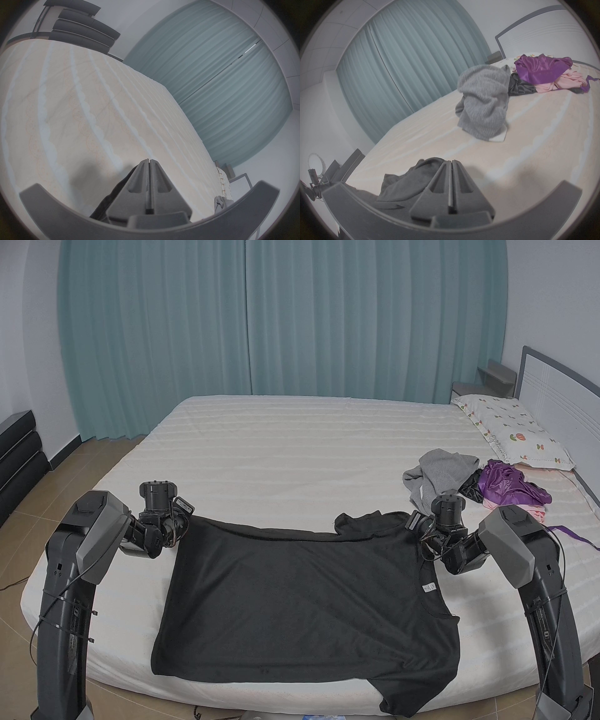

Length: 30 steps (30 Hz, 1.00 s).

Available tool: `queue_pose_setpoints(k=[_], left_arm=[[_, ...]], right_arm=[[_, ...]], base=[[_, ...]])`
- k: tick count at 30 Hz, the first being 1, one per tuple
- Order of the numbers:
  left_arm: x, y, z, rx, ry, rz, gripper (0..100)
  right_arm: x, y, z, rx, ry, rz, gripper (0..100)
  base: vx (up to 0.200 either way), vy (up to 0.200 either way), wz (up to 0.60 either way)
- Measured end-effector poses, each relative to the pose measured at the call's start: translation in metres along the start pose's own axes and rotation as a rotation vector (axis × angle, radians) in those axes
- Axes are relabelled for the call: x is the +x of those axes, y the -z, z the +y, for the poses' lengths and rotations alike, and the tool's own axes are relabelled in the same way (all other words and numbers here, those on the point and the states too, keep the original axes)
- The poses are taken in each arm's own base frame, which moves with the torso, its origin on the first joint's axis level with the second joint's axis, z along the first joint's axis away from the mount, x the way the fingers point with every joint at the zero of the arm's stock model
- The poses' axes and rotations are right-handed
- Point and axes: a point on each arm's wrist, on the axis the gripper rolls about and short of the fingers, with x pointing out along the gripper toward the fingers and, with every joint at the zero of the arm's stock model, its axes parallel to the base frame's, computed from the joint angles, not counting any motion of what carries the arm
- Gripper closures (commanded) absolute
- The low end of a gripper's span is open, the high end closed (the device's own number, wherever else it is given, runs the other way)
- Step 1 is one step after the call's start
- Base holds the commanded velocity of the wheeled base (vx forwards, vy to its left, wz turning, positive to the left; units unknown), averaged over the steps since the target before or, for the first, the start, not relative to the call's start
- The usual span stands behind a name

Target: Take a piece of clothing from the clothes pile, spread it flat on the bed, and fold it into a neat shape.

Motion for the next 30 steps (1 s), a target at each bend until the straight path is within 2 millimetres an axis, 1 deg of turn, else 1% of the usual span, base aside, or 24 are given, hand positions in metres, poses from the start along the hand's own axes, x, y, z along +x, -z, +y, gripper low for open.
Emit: queue_pose_setpoints(k=[6, 12, 18, 21, 30], left_arm=[[0.0, -0.004, 0.001, -0.004, 0.001, -0.008, 100], [0.001, -0.013, 0.001, -0.013, 0.009, -0.031, 100], [0.002, -0.016, 0.0, -0.017, 0.017, -0.04, 100], [0.002, -0.019, -0.005, -0.021, 0.031, -0.052, 100], [0.004, -0.023, -0.009, -0.035, 0.051, -0.067, 100]], right_arm=[[0.0, -0.009, -0.009, 0.007, 0.024, -0.044, 100], [0.0, -0.013, -0.01, 0.005, 0.026, -0.072, 100], [0.001, -0.023, -0.005, 0.01, 0.005, -0.119, 100], [0.002, -0.029, -0.002, 0.012, -0.007, -0.14, 100], [0.005, -0.042, 0.006, 0.017, -0.034, -0.195, 100]], base=[[0.0, 0.0, 0.0], [0.0, 0.0, 0.0], [0.0, 0.0, 0.0], [0.0, 0.0, 0.0], [0.0, 0.0, 0.0]])
